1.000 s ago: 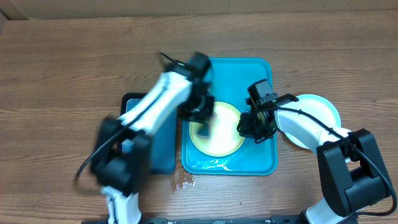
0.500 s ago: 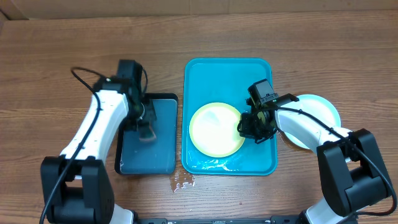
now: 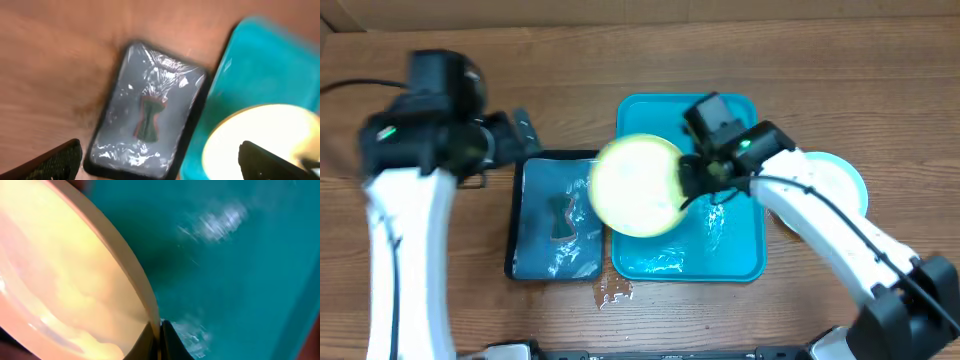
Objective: Clean dirty plates on tray and stack at the side
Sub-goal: 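Lift the yellow-rimmed plate with the right gripper and tilt it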
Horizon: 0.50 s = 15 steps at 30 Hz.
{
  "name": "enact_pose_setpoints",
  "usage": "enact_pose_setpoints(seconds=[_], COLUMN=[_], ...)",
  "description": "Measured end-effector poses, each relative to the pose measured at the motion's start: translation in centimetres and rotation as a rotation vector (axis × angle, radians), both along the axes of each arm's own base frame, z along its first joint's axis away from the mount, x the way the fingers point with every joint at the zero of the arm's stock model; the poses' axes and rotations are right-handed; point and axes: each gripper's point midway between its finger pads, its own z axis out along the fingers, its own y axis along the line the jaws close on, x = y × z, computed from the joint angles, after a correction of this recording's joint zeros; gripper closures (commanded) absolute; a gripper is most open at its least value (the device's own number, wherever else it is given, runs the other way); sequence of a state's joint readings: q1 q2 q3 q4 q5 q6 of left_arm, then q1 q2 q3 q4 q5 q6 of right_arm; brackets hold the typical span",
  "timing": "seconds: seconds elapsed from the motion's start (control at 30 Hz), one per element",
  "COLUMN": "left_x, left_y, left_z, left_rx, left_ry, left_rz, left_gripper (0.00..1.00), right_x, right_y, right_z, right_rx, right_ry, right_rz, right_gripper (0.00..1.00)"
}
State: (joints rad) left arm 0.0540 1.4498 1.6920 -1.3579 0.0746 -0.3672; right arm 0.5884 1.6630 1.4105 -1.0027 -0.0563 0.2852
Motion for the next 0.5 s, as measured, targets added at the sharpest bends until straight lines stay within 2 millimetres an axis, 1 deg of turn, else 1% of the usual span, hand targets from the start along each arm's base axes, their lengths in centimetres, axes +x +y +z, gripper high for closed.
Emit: enact_pose_setpoints(seconds=[0.07, 0.13, 0.2, 0.23, 0.27, 0.3, 0.37, 0.4, 0.43, 0.5], left_x=[-1.1, -2.6, -4.3, -5.1, -6.1, -6.8, -8.2, -9.0, -9.4, -9.9], left_y=[0.7, 0.7, 0.6, 0.5, 0.4, 0.4, 0.3, 0.2, 0.2, 0.1], left_z=[3.9, 7.7, 10.6, 11.8, 13.0, 13.6, 14.7, 15.2, 15.4, 15.4], left_rx=[0.007, 0.016, 0.022, 0.025, 0.028, 0.03, 0.033, 0.035, 0.036, 0.035], left_ry=[-0.105, -0.217, -0.318, -0.359, -0.404, -0.429, -0.477, -0.502, -0.512, -0.509], left_rz=[0.023, 0.03, 0.028, 0.029, 0.029, 0.028, 0.028, 0.028, 0.028, 0.028], left_gripper=[0.0, 0.0, 0.0, 0.0, 0.0, 0.0, 0.0, 0.0, 0.0, 0.0], right_x=[0.7, 0.6, 0.0, -0.2, -0.3, -0.1, 0.0, 0.1, 0.2, 0.3], right_y=[2.8, 6.0, 8.9, 10.4, 11.0, 11.8, 12.6, 12.5, 12.5, 12.5], right_z=[2.5, 4.1, 5.3, 6.2, 6.6, 7.5, 8.4, 8.5, 8.9, 9.6], right_rx=[0.019, 0.03, 0.024, 0.026, 0.024, 0.019, -0.003, -0.02, -0.036, -0.056], right_ry=[-0.132, -0.257, -0.366, -0.438, -0.467, -0.536, -0.617, -0.638, -0.668, -0.713], right_rz=[0.063, 0.124, 0.172, 0.182, 0.187, 0.174, 0.15, 0.14, 0.122, 0.099], right_gripper=[0.96, 0.96, 0.96, 0.96, 0.96, 0.96, 0.96, 0.96, 0.96, 0.96])
